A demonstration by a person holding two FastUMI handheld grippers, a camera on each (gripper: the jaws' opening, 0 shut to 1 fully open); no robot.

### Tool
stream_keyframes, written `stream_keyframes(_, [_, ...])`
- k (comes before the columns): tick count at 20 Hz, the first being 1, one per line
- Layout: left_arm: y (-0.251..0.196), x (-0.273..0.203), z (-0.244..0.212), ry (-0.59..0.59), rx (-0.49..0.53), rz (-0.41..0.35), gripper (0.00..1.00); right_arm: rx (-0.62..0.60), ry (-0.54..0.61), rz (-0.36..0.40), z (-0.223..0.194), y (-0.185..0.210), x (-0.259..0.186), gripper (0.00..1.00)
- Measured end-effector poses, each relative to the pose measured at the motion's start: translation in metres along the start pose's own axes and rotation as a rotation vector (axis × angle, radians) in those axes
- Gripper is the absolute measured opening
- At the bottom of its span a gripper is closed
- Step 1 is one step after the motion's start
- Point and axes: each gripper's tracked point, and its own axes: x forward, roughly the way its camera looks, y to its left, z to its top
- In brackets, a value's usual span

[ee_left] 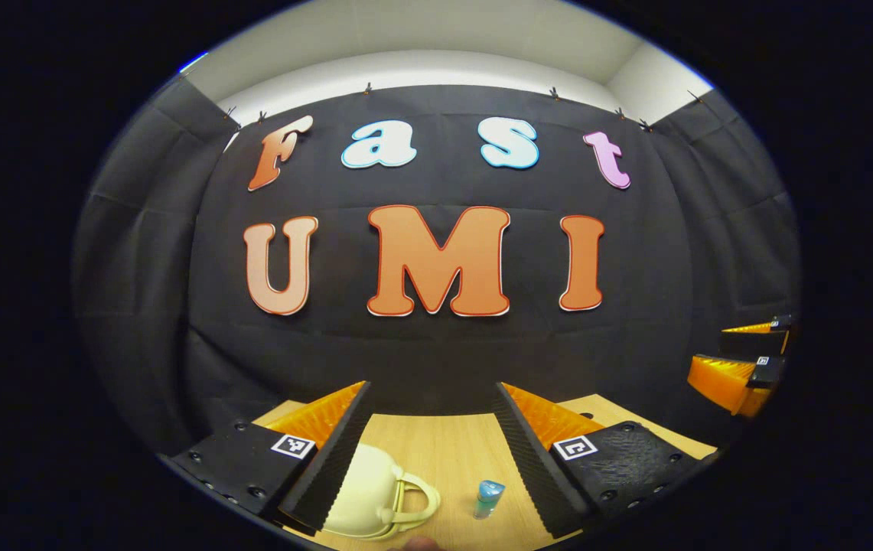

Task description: First open the suitcase, pack the skin care products into it, and then close the suitcase.

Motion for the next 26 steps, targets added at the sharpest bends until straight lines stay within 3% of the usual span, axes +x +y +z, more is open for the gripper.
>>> stream_keyframes(4, [0.012,0.007,-0.006,0.009,0.08,0.06,0.97,0.012,0.013,0.084,-0.017,0.002,0.018,0.96])
stream_keyframes(10, [0.029,0.003,-0.028,0.069,0.201,0.084,0.98,0.003,0.046,0.097,-0.034,0.0,0.048,0.96])
stream_keyframes(18, [0.054,-0.009,-0.075,0.231,0.495,-0.073,0.97,0.001,0.063,0.028,-0.038,0.005,0.065,0.96])
stream_keyframes(26, [0.06,-0.022,-0.113,0.364,0.713,-0.256,0.97,-0.023,0.099,-0.038,-0.051,-0.016,0.068,0.96])
